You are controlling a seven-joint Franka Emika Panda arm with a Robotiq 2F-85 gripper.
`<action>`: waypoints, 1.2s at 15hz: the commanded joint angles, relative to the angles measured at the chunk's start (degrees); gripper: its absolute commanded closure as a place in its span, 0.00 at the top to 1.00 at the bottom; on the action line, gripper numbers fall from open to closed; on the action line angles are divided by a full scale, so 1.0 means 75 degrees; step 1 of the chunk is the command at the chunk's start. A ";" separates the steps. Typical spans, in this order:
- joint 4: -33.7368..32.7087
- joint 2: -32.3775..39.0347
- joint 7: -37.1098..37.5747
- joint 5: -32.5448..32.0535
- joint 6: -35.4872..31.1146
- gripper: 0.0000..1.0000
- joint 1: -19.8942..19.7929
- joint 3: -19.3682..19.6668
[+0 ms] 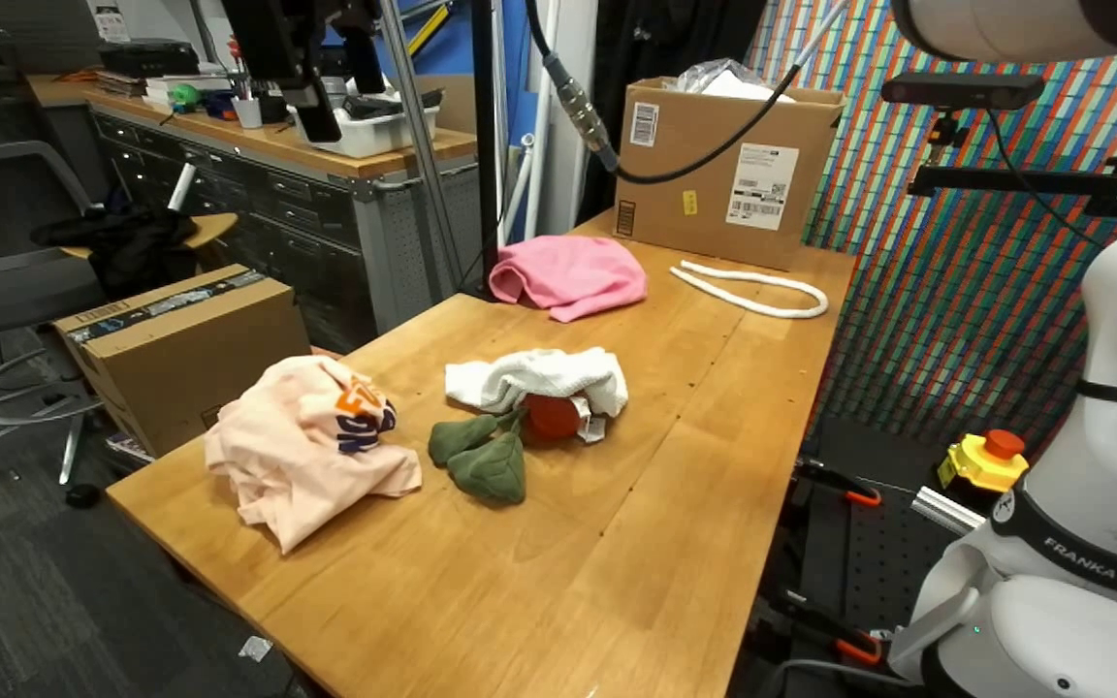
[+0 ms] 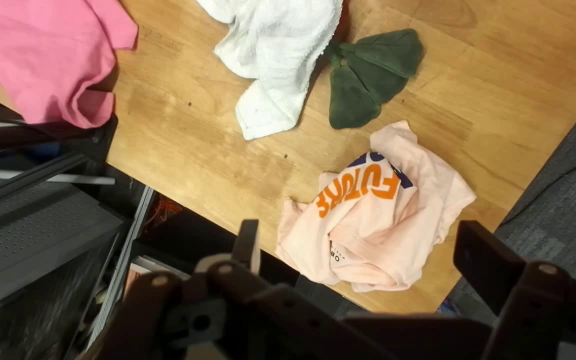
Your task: Spread the objects across the table
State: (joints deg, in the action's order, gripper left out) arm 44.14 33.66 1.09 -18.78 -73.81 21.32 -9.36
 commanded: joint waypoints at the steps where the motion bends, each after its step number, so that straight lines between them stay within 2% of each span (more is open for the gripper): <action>1: 0.1834 -0.1106 0.0597 -0.0002 -0.0808 1.00 -0.0319 0.0068; 6: 0.3571 -0.1955 0.1121 0.0174 -0.1725 1.00 -0.0855 0.0165; 11: 0.5439 -0.2735 0.0970 0.0584 -0.2586 1.00 -0.1619 0.0222; 14: 0.6591 -0.3096 0.0903 0.0545 -0.3483 1.00 -0.1891 0.0464; 18: 0.8270 -0.3470 0.0522 0.0773 -0.5104 1.00 -0.2344 0.0727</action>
State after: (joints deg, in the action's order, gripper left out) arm 95.06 12.67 7.57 -15.51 -103.38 5.61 -5.17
